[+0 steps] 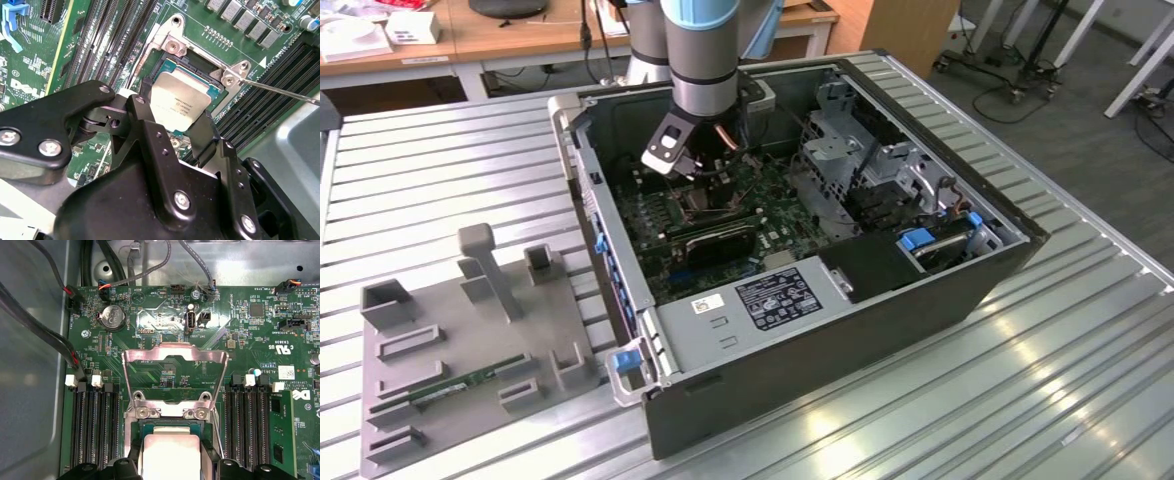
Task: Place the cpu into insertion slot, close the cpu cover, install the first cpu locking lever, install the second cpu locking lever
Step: 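Place the cpu into insertion slot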
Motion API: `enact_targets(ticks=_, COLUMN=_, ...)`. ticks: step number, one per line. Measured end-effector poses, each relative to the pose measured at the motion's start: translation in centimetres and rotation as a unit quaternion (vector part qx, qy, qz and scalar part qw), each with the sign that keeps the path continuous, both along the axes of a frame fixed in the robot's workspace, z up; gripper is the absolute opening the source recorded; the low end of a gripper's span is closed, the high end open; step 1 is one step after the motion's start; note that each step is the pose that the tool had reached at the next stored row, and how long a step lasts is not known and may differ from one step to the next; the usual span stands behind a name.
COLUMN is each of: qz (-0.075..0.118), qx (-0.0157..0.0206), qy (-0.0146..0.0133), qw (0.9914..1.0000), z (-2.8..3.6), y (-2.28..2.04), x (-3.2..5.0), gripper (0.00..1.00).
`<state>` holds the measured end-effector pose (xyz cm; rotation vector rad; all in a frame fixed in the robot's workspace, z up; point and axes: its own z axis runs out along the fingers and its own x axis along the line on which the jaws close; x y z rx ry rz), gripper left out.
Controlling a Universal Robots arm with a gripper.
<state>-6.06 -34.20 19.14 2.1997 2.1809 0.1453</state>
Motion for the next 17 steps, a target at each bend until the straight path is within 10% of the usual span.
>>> enact_targets(ticks=17, qz=0.000, qx=0.0007, qy=-0.0005, qw=1.00000, z=-0.08, y=0.02, x=0.02, gripper=0.55)
